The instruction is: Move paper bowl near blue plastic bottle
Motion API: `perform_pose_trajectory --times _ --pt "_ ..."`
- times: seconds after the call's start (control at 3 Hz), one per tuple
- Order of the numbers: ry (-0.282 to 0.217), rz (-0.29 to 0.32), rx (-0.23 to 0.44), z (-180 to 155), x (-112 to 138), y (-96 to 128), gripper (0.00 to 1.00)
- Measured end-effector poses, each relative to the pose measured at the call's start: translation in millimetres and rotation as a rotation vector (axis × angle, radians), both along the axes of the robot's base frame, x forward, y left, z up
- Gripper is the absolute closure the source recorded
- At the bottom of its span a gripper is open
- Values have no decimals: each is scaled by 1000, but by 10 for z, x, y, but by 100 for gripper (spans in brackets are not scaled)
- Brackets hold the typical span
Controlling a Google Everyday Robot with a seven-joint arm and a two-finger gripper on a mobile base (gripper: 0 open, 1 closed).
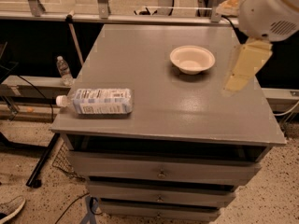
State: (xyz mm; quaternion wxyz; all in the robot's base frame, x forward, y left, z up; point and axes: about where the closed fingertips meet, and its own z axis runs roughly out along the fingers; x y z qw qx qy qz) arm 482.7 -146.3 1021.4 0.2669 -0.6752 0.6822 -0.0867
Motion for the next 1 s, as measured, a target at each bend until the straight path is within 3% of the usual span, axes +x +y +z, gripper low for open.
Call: perform_pose_trajectory --times 0.67,1.0 --pt "99 41 86 -774 604 12 0" --pt "99 43 83 -783 610 14 0"
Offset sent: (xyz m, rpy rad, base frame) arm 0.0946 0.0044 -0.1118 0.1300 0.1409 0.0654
